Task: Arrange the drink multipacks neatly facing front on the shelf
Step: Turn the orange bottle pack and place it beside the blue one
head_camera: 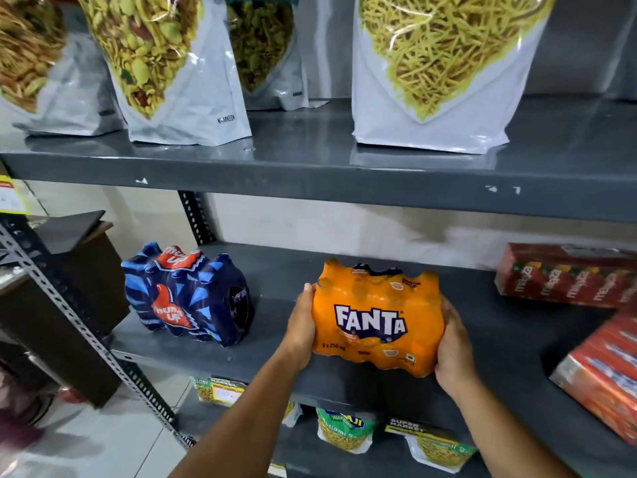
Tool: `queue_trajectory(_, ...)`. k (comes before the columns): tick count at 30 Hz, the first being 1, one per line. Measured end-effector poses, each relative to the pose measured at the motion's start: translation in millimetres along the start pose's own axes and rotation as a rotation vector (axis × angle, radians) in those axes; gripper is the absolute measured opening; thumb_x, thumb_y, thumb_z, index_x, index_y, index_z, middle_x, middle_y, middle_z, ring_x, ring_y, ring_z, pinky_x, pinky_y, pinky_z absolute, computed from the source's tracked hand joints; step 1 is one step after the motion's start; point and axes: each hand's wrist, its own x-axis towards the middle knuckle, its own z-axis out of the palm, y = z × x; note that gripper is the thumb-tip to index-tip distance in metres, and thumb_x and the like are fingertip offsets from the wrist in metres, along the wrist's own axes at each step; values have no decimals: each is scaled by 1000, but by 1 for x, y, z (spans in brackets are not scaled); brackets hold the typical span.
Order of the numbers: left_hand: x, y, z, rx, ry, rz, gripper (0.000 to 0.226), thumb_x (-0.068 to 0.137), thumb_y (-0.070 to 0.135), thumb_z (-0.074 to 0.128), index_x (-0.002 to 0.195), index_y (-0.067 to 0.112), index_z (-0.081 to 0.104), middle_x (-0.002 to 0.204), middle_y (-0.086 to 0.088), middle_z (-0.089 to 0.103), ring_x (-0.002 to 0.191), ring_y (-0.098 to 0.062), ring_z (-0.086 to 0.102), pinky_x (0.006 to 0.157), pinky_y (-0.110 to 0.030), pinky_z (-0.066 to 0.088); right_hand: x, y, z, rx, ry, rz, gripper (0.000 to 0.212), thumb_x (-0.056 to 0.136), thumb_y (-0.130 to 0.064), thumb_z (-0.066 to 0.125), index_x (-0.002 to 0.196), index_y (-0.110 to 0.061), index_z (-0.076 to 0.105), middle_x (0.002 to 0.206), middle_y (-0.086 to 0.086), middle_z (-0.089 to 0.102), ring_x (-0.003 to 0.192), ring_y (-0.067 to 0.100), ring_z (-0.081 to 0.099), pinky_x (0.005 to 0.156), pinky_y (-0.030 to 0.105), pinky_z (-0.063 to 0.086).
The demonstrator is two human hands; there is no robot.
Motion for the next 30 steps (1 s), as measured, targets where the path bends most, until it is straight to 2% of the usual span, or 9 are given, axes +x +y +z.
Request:
queue_trajectory(5, -20, -15, -7, -29, 61, 7, 60, 93, 66, 31, 117, 24, 67, 91, -9, 79, 84, -27, 76, 68, -41, 61, -19, 9, -4, 22, 9, -4, 31, 100, -41, 37, 122, -32, 58, 112, 7, 70, 87, 23, 74, 68, 46, 61)
queue_trajectory(10, -34, -16, -5, -51, 112, -2, 62, 91, 69, 35, 117, 23, 68, 92, -11, 79, 87, -30, 75, 72, -45, 61, -23, 10, -6, -15, 25, -1, 40, 99, -45, 39, 133, -29, 52, 122, 11, 66, 102, 32, 68, 83, 57, 56)
queue_trajectory(15, -39, -14, -1, -53, 131, -6, 65, 90, 70, 34, 118, 22, 68, 91, -11, 79, 86, -31, 75, 74, -47, 61, -24, 9, -7, -89, 42, -15, 43, 99, -46, 38, 136, -29, 50, 127, 12, 64, 106, 33, 66, 88, 61, 53)
queue_trajectory(18, -41, -13, 1, -50, 149, -7, 64, 90, 70, 33, 117, 23, 67, 92, -12, 79, 86, -31, 75, 70, -45, 61, -25, 6, -6, -110, 40, -10, 43, 100, -47, 37, 136, -30, 50, 128, 11, 64, 107, 33, 66, 88, 61, 53)
queue_trajectory(20, -43, -11, 2, -48, 165, -3, 61, 92, 68, 32, 117, 24, 67, 92, -11, 78, 85, -30, 74, 69, -44, 61, -27, 3, -5, -134, 44, 1, 43, 100, -46, 36, 137, -29, 50, 126, 10, 65, 106, 31, 67, 87, 59, 54)
queue_trajectory(22, -43, -11, 2, -47, 177, 13, 58, 93, 66, 32, 115, 25, 67, 91, -10, 78, 85, -29, 74, 76, -49, 60, -29, 1, -6, -189, 27, -15, 44, 100, -46, 35, 138, -28, 50, 128, 10, 64, 108, 30, 66, 88, 55, 55)
queue_trajectory(26, -43, -5, 0, 7, 138, 58, 62, 92, 68, 33, 115, 23, 68, 97, -13, 78, 90, -33, 74, 85, -57, 57, -32, -11, -16, -370, 79, -102, 46, 100, -43, 39, 140, -22, 50, 138, 5, 56, 123, 24, 55, 102, 42, 45)
queue_trajectory(28, -41, 6, -5, 40, 139, 131, 73, 84, 75, 38, 122, 19, 65, 112, -15, 74, 102, -33, 71, 94, -58, 51, -31, -22, -23, -394, 101, -191, 44, 100, -37, 44, 138, -16, 52, 140, 5, 55, 128, 20, 50, 107, 36, 39)
queue_trajectory(30, -43, 26, -2, 123, 194, 255, 92, 73, 85, 40, 134, 18, 57, 134, -9, 62, 120, -25, 60, 108, -51, 41, -27, -41, -35, -419, 125, -266, 41, 99, -31, 48, 134, -10, 56, 133, 3, 58, 121, 13, 52, 99, 20, 39)
